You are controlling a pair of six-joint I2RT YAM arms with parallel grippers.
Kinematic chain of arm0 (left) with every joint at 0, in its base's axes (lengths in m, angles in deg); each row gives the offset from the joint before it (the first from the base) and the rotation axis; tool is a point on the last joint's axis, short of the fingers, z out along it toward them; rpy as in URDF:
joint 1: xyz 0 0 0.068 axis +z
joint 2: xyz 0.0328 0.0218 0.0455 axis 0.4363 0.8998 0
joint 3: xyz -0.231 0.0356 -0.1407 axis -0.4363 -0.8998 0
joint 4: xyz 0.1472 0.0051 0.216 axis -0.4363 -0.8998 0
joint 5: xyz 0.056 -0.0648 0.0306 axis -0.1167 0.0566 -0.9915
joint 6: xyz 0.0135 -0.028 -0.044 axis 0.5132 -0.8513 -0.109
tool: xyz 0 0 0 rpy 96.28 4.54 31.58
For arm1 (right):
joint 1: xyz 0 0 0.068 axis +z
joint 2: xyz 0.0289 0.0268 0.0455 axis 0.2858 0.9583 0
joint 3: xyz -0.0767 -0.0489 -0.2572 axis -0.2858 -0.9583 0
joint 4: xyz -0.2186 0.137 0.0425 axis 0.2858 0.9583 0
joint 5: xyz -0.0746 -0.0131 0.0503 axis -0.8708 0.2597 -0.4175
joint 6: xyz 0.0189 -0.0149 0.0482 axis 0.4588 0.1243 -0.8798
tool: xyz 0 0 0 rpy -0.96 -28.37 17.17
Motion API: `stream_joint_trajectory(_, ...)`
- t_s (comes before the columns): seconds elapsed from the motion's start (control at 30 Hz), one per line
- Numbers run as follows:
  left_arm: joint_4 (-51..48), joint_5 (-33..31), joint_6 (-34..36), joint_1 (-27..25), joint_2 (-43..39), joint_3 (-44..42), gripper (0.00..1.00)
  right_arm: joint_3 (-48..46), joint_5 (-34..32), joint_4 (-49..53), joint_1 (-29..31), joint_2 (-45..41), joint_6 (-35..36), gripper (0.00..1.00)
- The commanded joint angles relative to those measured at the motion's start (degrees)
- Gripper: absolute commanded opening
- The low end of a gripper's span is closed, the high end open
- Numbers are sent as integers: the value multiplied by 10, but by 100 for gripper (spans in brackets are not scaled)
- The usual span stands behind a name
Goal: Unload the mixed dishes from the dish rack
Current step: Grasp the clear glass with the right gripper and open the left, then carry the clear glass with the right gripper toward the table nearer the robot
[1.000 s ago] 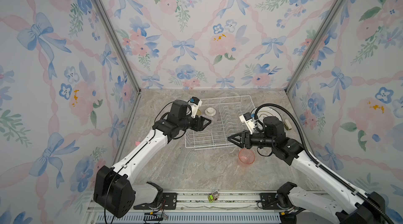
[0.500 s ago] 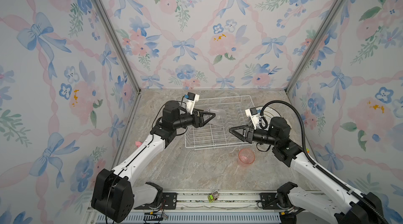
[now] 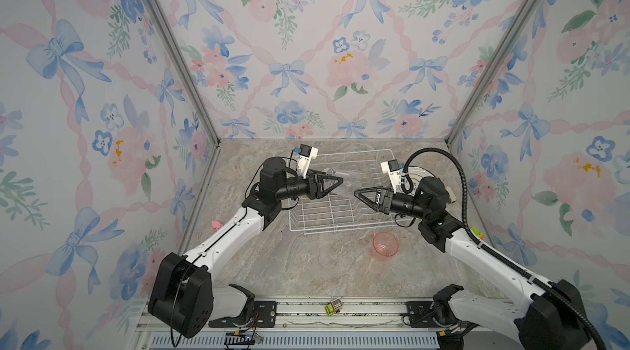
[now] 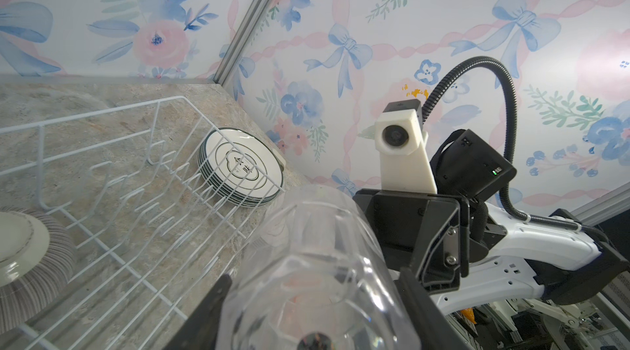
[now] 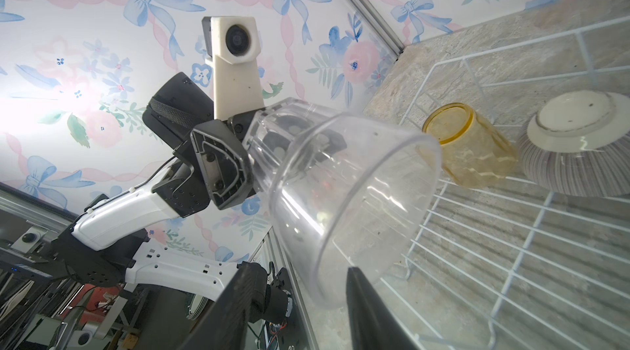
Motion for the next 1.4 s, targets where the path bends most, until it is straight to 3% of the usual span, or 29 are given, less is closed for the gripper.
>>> stream_joint_trajectory(0.0,47,16,-12,-7,14,2,34,27,12,-50,1,8,-9,46)
stream_joint_trajectory(0.13,69,18,-22,-15,31,5,34,36,15,-87,5,25,-26,40)
stream_joint_trajectory(0.33,85,20,-28,-20,47,6,33,48,37,-117,12,40,-40,23)
stream_joint_trajectory(0.47,90,23,-30,-21,56,6,33,56,36,-114,16,39,-38,1)
stream_joint_trajectory(0.63,93,24,-30,-24,63,6,37,71,31,-77,24,31,-14,0)
stream_joint_trajectory(0.67,93,23,-31,-24,64,6,39,74,29,-66,25,29,-8,0)
stream_joint_trajectory(0.77,93,22,-27,-23,60,6,62,91,24,-6,25,17,28,0)
stream_joint_trajectory(0.83,93,18,-17,-23,51,6,82,111,3,74,26,3,78,0)
stream_joint_trajectory(0.87,93,17,-11,-23,45,6,97,123,-8,124,26,-5,109,0)
stream_joint_trajectory(0.97,80,-6,3,-17,23,9,98,160,-37,255,26,-27,189,0)
stream_joint_trajectory(1.13,-42,-151,82,-23,-36,15,98,219,-135,487,37,-58,301,0)
stream_joint_trajectory(1.23,-149,-320,132,-47,-84,18,98,250,-231,617,75,-71,356,0)
stream_joint_trajectory(1.3,-204,-458,155,-76,-119,10,98,263,-302,686,130,-73,381,0)
stream_joint_trajectory(1.37,-231,-545,157,-87,-147,-7,98,272,-371,735,194,-68,391,0)
